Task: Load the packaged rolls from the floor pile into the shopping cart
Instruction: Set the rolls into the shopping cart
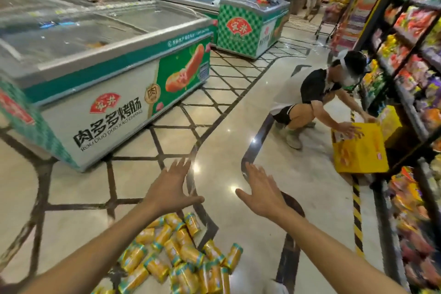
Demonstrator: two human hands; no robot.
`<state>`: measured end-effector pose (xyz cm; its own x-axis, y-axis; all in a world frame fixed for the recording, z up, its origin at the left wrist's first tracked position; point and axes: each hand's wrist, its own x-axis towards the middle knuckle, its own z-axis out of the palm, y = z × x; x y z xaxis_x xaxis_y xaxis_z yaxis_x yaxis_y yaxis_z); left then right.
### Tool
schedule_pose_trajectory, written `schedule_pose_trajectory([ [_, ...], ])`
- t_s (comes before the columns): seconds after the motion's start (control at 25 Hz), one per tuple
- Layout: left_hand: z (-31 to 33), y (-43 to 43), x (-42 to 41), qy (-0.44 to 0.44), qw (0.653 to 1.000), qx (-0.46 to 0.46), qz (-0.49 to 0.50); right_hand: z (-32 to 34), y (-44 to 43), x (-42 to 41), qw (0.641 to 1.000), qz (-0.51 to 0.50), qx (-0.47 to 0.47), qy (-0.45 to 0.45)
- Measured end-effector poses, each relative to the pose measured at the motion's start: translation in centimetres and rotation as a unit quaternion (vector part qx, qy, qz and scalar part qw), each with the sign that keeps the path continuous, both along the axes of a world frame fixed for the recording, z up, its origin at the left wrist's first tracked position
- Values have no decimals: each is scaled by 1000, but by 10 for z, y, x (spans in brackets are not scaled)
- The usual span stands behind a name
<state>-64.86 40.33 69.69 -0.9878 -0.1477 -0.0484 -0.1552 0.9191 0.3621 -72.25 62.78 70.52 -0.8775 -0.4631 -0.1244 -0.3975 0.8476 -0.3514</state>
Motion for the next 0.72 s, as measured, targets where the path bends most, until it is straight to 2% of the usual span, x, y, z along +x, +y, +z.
schedule_pose_trajectory([
  [0.2,-60,18,-52,-40,984,54,167,-54,-15,-122,988,139,48,-41],
  [0.32,-88,55,-66,-93,952,97,276,-81,-15,-174,961,247,97,-71],
  [0.48,-133,92,-78,-107,906,148,381,-122,-33,-216,923,349,133,-95],
  [0.6,-197,103,-73,-154,873,184,424,-184,-51,-223,896,402,157,-109],
  [0.72,-285,106,-75,-165,852,178,465,-272,-66,-223,873,432,198,-110],
])
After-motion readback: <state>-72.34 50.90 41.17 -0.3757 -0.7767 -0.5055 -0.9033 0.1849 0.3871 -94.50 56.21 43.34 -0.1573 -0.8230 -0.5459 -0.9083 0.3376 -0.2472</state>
